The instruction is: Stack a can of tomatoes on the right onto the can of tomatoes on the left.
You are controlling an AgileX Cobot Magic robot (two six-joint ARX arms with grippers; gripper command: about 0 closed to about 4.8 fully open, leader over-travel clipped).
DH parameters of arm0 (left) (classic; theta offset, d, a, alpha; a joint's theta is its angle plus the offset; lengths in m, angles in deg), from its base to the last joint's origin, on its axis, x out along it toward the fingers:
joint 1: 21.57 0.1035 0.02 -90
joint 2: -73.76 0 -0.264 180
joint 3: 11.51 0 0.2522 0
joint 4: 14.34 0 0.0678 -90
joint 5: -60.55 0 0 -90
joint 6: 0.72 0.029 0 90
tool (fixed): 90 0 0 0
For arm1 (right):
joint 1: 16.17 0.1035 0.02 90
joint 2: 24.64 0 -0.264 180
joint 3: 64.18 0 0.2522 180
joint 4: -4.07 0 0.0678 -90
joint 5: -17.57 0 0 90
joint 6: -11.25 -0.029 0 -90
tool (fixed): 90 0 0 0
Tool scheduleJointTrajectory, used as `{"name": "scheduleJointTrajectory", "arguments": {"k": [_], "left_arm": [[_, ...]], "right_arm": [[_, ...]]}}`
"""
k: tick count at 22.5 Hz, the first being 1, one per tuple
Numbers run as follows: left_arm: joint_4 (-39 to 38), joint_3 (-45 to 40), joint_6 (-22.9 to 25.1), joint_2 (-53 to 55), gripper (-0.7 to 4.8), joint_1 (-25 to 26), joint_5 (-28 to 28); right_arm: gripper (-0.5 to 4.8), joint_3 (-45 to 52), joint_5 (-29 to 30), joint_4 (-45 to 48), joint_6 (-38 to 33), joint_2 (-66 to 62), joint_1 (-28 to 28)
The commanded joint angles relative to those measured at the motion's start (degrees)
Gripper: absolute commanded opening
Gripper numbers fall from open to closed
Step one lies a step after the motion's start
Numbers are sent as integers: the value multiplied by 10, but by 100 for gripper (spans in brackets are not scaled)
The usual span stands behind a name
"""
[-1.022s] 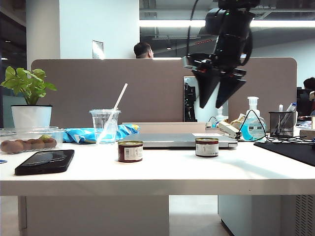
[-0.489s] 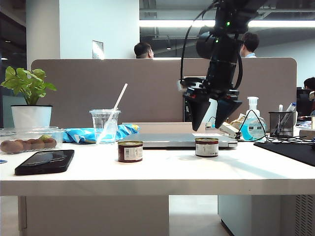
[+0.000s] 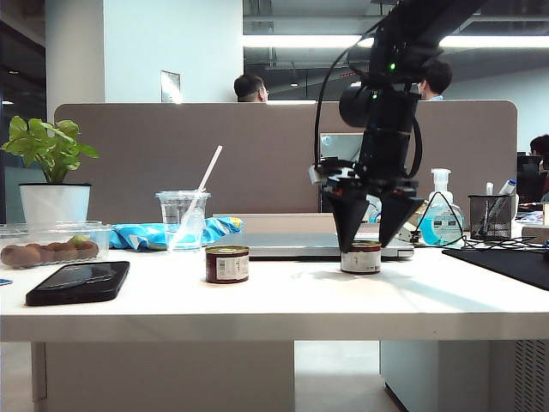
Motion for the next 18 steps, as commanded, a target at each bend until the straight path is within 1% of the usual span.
{"name": "scheduleJointTrajectory", "arguments": {"k": [1, 4, 6, 8, 9, 10, 13, 14, 16, 18], "left_arm": [[7, 2, 0, 0, -2, 0, 1], [7, 2, 0, 0, -2, 0, 1], [7, 2, 0, 0, -2, 0, 1], [7, 2, 0, 0, -2, 0, 1], [7, 2, 0, 0, -2, 0, 1], [7, 2, 0, 0, -2, 0, 1], [7, 2, 0, 0, -2, 0, 1], [7, 2, 0, 0, -2, 0, 1], [7, 2, 0, 0, -2, 0, 1], [7, 2, 0, 0, -2, 0, 1]], "right_arm": [[479, -2, -1, -9, -2, -7, 5], [479, -3, -6, -1, -2, -13, 11], [452, -3, -6, 5, -2, -12, 12], [403, -3, -6, 5, -2, -13, 12], [388, -3, -6, 4, -2, -13, 12], [357, -3, -10, 4, -2, -13, 12], [352, -3, -21, 0, -2, -13, 12], [340, -3, -21, -1, -2, -13, 12], [299, -3, -21, -3, -2, -12, 12], [295, -4, -21, -7, -2, -12, 12]]}}
